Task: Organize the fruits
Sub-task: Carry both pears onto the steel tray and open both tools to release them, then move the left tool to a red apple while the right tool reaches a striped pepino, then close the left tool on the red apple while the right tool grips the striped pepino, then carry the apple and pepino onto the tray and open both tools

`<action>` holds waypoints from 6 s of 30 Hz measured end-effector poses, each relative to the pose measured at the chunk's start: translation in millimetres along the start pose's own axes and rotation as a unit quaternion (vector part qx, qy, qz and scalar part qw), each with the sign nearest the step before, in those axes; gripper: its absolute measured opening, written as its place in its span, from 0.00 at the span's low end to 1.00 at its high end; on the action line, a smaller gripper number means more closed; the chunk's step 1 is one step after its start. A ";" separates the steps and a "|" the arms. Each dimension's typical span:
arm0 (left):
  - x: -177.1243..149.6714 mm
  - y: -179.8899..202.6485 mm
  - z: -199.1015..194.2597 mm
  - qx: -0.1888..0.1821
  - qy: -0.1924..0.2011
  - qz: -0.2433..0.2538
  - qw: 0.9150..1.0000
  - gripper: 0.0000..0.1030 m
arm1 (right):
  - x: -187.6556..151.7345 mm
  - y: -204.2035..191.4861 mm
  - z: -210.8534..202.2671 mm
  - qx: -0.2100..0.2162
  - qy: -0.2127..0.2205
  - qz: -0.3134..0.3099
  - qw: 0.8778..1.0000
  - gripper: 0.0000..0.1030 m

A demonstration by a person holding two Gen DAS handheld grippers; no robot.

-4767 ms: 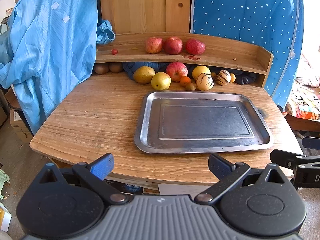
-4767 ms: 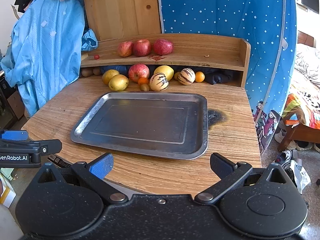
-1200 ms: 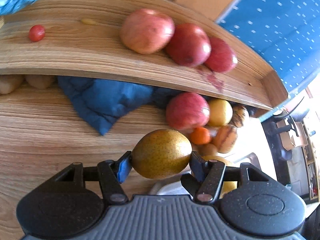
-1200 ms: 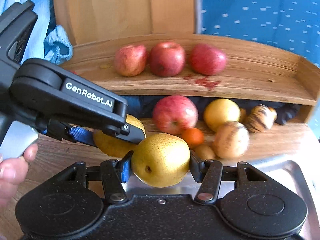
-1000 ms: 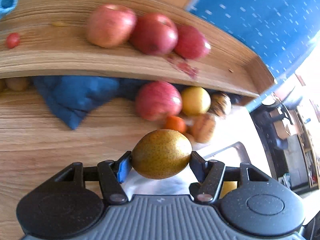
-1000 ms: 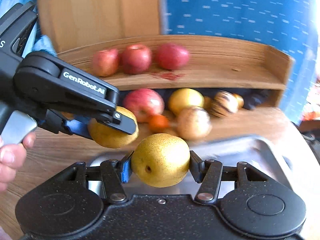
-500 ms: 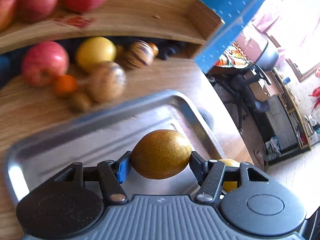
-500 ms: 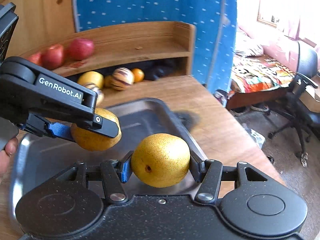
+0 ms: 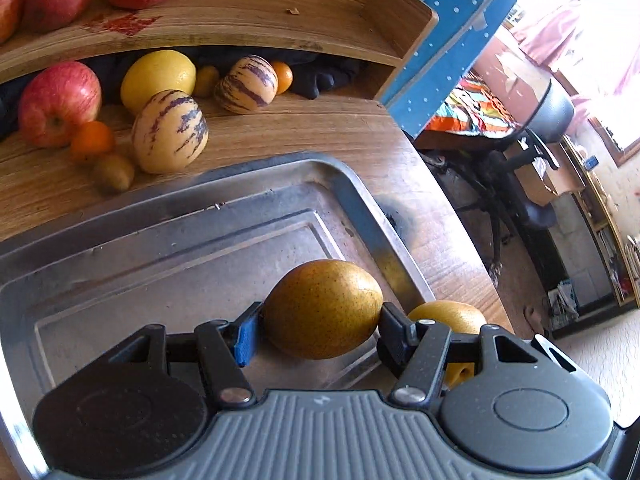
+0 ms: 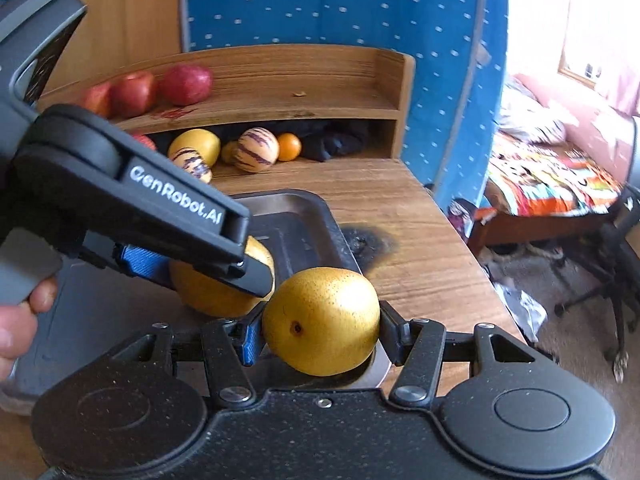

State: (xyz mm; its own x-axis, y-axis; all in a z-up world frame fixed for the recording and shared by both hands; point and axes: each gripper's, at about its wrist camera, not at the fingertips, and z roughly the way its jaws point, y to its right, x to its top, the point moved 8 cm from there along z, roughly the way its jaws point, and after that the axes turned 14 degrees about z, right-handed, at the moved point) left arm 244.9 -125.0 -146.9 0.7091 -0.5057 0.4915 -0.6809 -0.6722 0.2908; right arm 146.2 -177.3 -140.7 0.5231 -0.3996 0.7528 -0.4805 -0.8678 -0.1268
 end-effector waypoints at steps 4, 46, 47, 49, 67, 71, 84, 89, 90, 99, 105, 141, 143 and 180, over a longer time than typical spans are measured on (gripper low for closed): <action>1.6 -0.3 1.9 0.007 0.003 -0.014 1.000 0.64 | -2.5 0.6 0.4 0.017 -0.002 -0.015 1.000 0.59; -71.9 -101.1 -100.0 0.086 -0.114 0.012 0.990 0.98 | -64.4 -67.0 -53.7 0.149 -0.201 -0.002 0.968 0.99; -72.2 -108.4 -102.1 0.083 -0.116 0.014 0.990 0.98 | -64.2 -74.9 -55.4 0.152 -0.205 -0.009 0.967 0.99; -73.1 -122.2 -106.7 0.082 -0.117 0.013 0.990 0.99 | -64.2 -88.9 -58.2 0.154 -0.211 -0.016 0.965 0.99; 8.5 -193.9 -90.3 0.038 -0.019 0.013 0.999 0.99 | 3.1 -157.5 -31.8 0.044 -0.086 0.006 0.995 0.99; 38.0 -193.3 -78.4 0.035 0.006 0.011 0.999 0.99 | 28.6 -148.9 -13.4 -0.011 -0.057 -0.006 0.998 0.99; 72.6 -200.0 -40.1 0.054 0.009 -0.018 0.998 0.99 | 75.8 -140.1 62.8 -0.078 -0.023 -0.007 0.997 0.99; 85.3 -199.5 -34.4 0.033 0.010 -0.030 0.999 0.99 | 77.8 -142.8 86.9 -0.083 -0.026 0.022 0.996 0.99; 87.9 -199.3 -32.4 0.033 0.008 -0.028 0.999 0.99 | 77.7 -144.1 91.2 -0.085 -0.027 0.022 0.996 0.99; 97.5 -207.9 -19.2 0.036 -0.001 -0.044 0.998 0.98 | 83.9 -139.3 114.6 -0.103 -0.026 0.052 0.993 0.98; 95.0 -217.9 -14.8 0.035 -0.004 -0.062 0.997 0.91 | 83.0 -141.4 125.4 -0.092 -0.038 0.051 0.994 0.92; 83.7 -219.3 -19.0 0.026 0.016 -0.078 0.997 0.70 | 68.8 -161.8 136.3 -0.053 -0.051 0.054 0.996 0.54; 82.0 -217.5 -21.6 0.027 0.017 -0.075 0.997 0.70 | 69.4 -162.7 132.3 -0.053 -0.048 0.052 0.996 0.54; 18.6 -82.7 -56.9 -0.047 0.000 0.041 0.998 0.70 | -4.1 -102.9 -30.4 -0.137 -0.034 0.146 0.979 0.54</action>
State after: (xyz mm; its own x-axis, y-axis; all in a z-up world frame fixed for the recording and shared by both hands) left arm 304.0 -48.1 -115.1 0.6501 -0.5576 0.5161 -0.7510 -0.5747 0.3251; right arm 172.1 -77.3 -111.1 0.3764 -0.6456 0.6645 -0.7820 -0.6060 -0.1458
